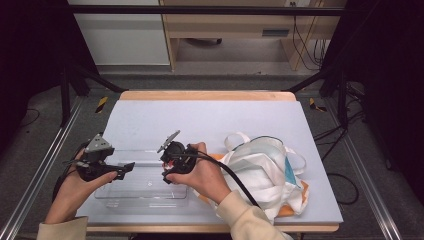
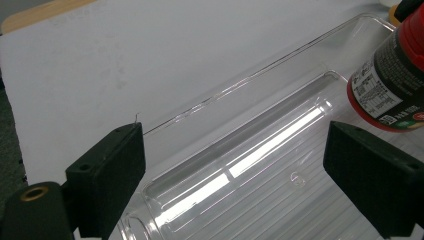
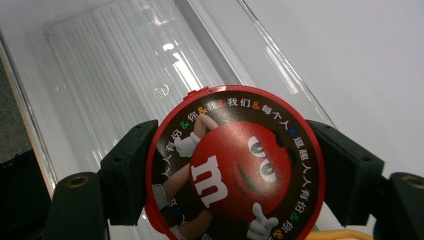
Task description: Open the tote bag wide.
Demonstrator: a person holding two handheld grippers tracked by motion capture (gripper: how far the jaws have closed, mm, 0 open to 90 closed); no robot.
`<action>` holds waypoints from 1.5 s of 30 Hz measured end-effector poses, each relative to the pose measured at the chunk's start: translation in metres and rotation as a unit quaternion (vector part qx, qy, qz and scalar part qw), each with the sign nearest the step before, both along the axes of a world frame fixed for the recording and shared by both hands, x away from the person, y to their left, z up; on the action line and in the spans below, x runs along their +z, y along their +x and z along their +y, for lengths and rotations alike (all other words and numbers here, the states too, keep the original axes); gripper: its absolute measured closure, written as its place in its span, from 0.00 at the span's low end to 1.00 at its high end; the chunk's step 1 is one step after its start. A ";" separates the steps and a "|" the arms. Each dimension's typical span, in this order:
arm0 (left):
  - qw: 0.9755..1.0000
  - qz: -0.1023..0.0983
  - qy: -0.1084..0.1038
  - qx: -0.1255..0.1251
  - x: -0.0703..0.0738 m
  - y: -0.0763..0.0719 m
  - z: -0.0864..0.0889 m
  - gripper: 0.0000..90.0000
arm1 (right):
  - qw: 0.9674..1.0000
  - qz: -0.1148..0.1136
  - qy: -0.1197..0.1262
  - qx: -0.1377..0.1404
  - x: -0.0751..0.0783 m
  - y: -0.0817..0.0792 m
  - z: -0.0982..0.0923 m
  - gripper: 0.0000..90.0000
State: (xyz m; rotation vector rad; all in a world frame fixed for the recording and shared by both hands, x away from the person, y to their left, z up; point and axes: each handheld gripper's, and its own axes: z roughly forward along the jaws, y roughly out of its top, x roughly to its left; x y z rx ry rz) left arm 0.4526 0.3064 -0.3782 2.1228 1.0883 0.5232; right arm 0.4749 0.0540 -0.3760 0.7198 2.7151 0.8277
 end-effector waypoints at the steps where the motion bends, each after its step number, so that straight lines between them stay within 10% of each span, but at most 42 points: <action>1: 1.000 -0.001 0.000 0.000 0.000 0.000 0.000 0.11 | 1.000 0.002 -0.001 -0.001 -0.001 0.000 0.000 0.29; 45: 1.000 0.004 0.001 -0.006 -0.001 0.000 0.000 0.11 | 1.000 0.022 -0.020 -0.007 -0.026 0.003 0.006 0.29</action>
